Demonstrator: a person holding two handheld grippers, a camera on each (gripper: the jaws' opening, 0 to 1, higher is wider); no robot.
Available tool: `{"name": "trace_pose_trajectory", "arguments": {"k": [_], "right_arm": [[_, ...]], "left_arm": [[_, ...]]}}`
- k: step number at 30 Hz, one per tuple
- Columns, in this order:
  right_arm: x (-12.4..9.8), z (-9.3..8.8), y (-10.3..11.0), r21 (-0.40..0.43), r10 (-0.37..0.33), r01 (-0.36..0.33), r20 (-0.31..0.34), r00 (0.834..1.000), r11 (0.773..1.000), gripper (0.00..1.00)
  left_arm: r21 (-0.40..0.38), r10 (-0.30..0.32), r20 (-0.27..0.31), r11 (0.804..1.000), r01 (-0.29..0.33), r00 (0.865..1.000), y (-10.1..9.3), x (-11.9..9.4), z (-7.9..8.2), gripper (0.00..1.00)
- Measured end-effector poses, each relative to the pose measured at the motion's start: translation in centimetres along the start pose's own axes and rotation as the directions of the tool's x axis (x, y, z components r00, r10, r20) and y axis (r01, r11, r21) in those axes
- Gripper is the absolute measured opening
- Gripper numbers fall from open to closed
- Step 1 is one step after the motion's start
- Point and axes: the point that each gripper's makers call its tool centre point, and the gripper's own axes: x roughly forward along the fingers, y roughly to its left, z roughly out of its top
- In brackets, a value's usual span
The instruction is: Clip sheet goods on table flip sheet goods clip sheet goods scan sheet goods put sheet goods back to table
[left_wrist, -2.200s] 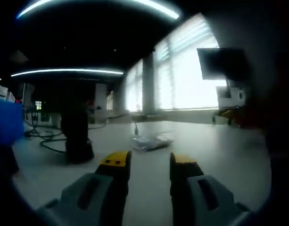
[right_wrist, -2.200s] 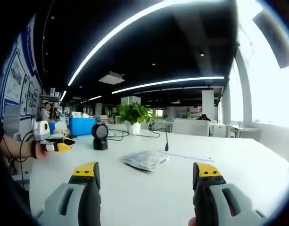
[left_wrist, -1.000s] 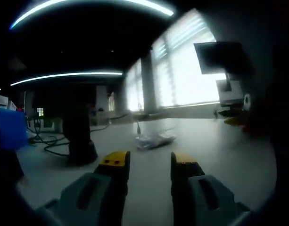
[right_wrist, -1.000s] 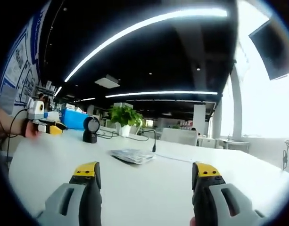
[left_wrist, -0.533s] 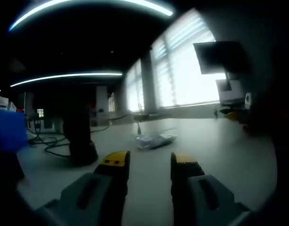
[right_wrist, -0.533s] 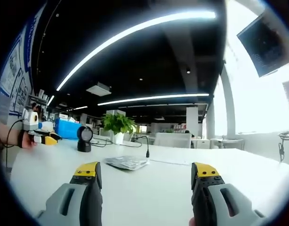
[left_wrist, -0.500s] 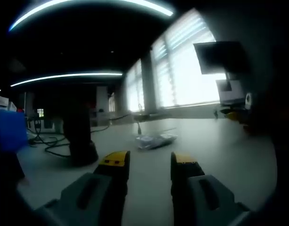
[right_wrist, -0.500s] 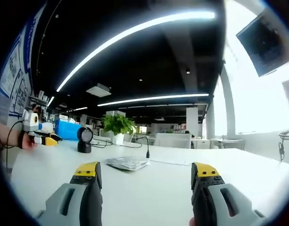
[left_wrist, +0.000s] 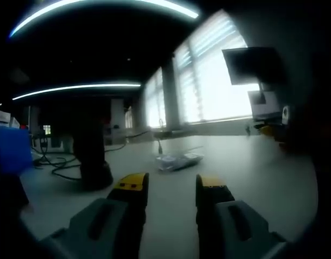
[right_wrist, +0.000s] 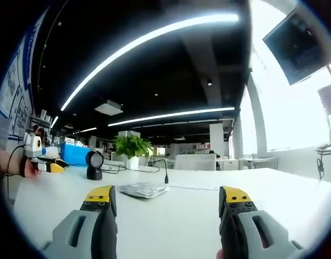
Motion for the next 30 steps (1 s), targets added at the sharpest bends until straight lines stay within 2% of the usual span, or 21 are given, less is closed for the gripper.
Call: {"name": "trace_pose_trajectory", "arguments": {"k": [10,18,30], "right_arm": [[0.02,-0.14,0.73,-0.027,0.012,-0.013,-0.012,1.0,1.0,0.71],[-0.25,0.34,0.34,0.004,0.0,0.0,0.01,1.0,1.0,0.7],[-0.3,0.21,0.84,-0.016,0.003,-0.003,-0.002,1.0,1.0,0.7]], "left_arm": [[0.0,0.005,-0.006,1.0,-0.005,1.0,0.03,0.01,-0.09,0.28],[0.004,0.003,-0.011,1.0,-0.003,1.0,-0.04,0.05,-0.17,0.28],[0.032,-0.014,-0.009,0.999,0.014,1.0,-0.39,0.13,-0.08,0.28]]}}
